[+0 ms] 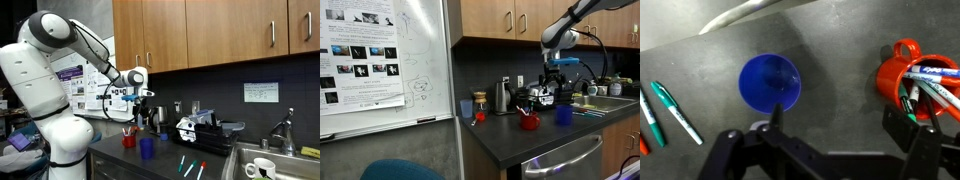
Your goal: Move the blue cup to the left
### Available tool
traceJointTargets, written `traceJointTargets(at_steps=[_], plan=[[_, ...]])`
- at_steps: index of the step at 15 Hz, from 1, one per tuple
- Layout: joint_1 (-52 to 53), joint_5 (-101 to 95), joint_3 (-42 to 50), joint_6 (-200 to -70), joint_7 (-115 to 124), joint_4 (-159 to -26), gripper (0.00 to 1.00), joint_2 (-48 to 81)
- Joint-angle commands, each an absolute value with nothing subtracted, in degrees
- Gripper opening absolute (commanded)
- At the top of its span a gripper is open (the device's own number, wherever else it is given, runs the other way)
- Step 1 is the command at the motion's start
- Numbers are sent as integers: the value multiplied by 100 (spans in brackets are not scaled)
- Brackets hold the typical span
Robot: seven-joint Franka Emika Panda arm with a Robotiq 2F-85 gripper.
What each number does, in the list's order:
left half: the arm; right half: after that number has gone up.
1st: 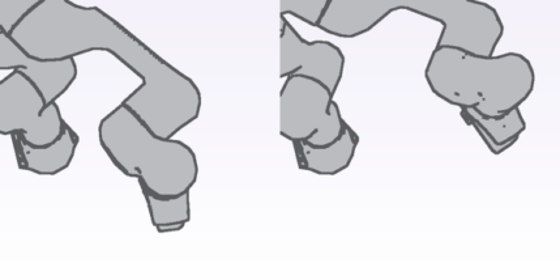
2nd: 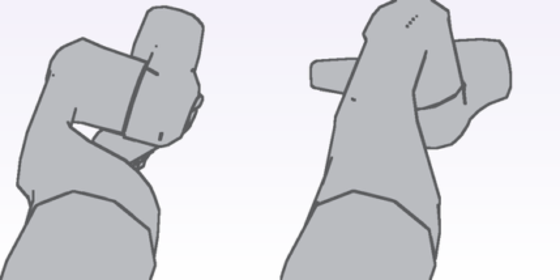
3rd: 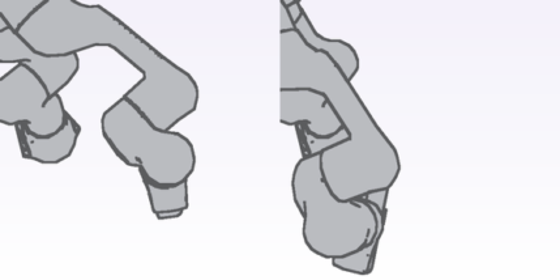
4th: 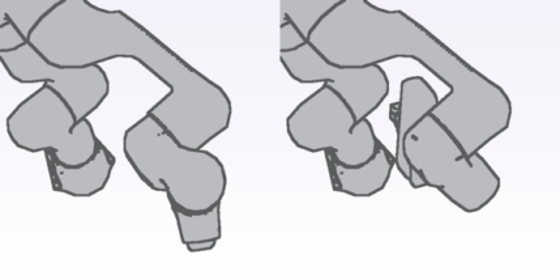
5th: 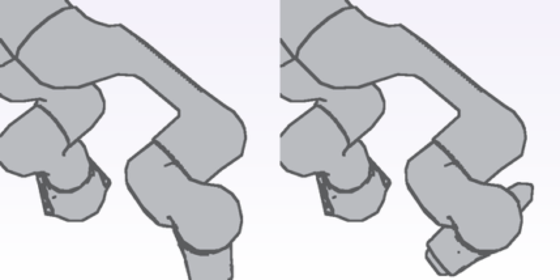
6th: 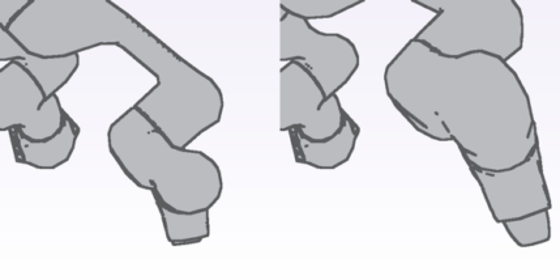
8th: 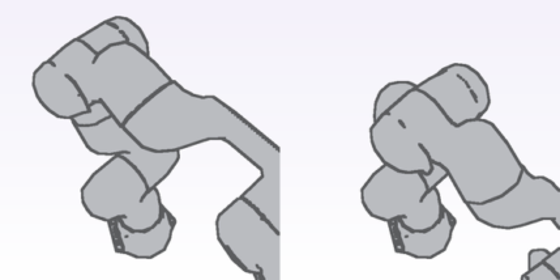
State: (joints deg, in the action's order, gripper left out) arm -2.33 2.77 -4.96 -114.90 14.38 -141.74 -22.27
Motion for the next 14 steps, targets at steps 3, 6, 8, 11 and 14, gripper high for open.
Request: traceJointTargets(at_steps=[3,6,8,11,14], plan=[[-224,178,-438,-11709,1524,-14298,100,-1989],[-244,125,-397,-11856,1491,-14372,100,-1818],[-249,101,-359,-11885,1481,-14373,100,-1715],[-259,82,-301,-11920,1478,-14371,100,-1572],[-269,37,-253,-11939,1476,-14360,100,-1396]])
